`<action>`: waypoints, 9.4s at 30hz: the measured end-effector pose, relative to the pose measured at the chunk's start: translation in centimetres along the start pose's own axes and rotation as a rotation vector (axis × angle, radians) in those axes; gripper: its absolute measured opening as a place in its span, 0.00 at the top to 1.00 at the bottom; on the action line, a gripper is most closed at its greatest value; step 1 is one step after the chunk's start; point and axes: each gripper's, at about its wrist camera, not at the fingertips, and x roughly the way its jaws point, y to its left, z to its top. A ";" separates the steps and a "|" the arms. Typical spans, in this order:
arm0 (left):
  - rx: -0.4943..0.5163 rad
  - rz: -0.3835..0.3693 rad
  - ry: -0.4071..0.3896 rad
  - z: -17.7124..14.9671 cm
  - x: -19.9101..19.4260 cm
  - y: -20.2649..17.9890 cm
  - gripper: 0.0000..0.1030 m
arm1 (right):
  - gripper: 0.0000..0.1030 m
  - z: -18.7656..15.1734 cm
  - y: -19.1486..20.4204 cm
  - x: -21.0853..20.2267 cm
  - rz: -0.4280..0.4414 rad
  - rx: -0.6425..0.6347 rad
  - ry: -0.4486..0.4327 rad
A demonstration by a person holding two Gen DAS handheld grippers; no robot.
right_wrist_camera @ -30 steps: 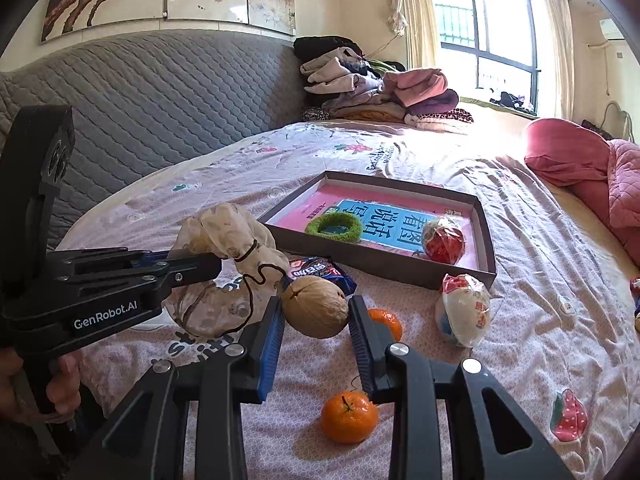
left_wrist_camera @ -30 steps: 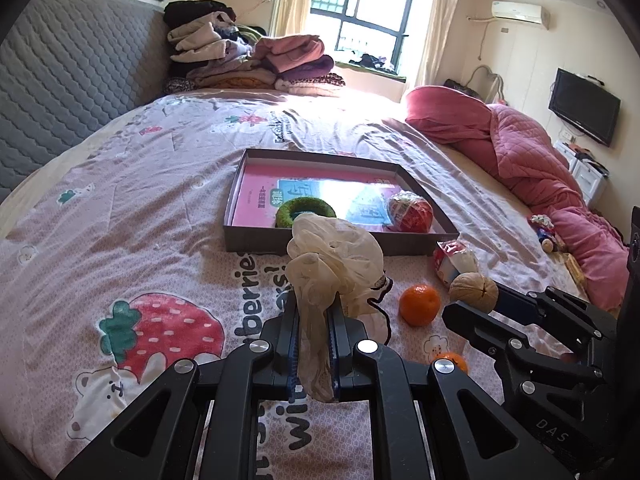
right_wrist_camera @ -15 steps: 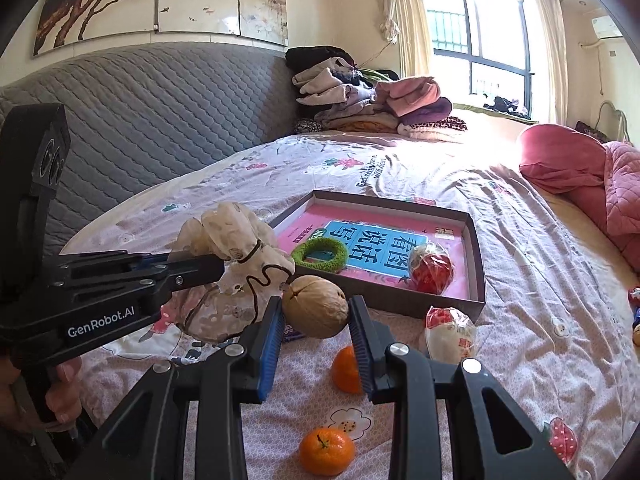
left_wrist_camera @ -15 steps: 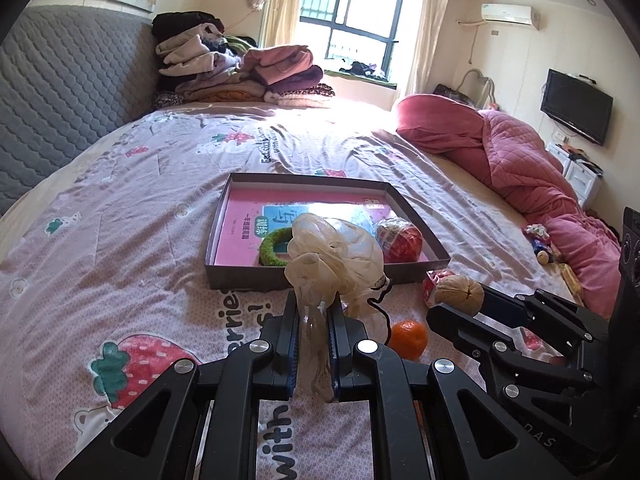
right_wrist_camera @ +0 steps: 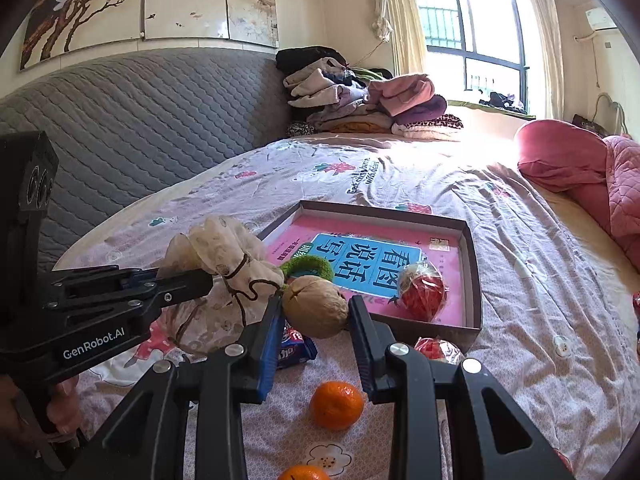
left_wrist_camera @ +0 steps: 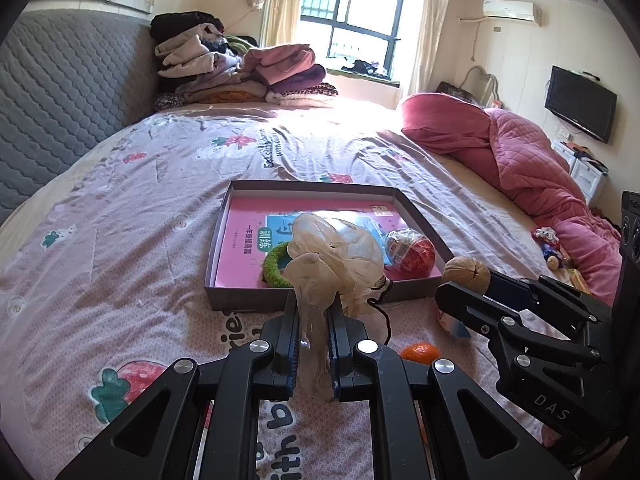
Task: Organize objects
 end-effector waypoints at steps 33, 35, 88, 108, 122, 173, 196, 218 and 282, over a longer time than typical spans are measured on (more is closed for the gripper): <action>-0.001 0.037 -0.028 5.2 4.7 0.9 0.88 | 0.68 4.0 -2.8 6.9 -0.032 -0.035 0.034; -0.006 0.038 -0.022 5.5 5.4 1.0 0.88 | 0.68 4.0 -2.9 7.5 -0.033 -0.035 0.046; -0.090 0.061 0.176 4.2 14.6 4.0 0.65 | 0.68 1.1 -4.3 14.2 -0.064 0.005 0.289; -0.104 0.065 0.164 4.4 13.0 4.2 0.44 | 0.67 2.0 -4.6 13.3 -0.056 0.034 0.262; -0.115 0.086 0.086 5.0 9.6 3.7 0.29 | 0.56 3.1 -4.6 11.2 -0.052 0.059 0.219; -0.047 0.101 -0.010 0.8 -2.1 -0.4 0.27 | 0.42 4.1 -2.4 -4.2 -0.023 0.043 -0.052; 0.012 0.082 0.009 -1.1 -3.6 -2.7 0.27 | 0.39 1.9 -3.3 -6.5 -0.052 0.070 -0.045; 0.049 0.087 0.045 -2.9 -3.8 -3.4 0.27 | 0.37 -1.5 -2.2 -7.0 -0.039 0.062 0.009; 0.051 0.092 0.164 -6.3 -2.6 -3.0 0.27 | 0.37 -6.2 0.3 -5.5 -0.069 0.003 0.146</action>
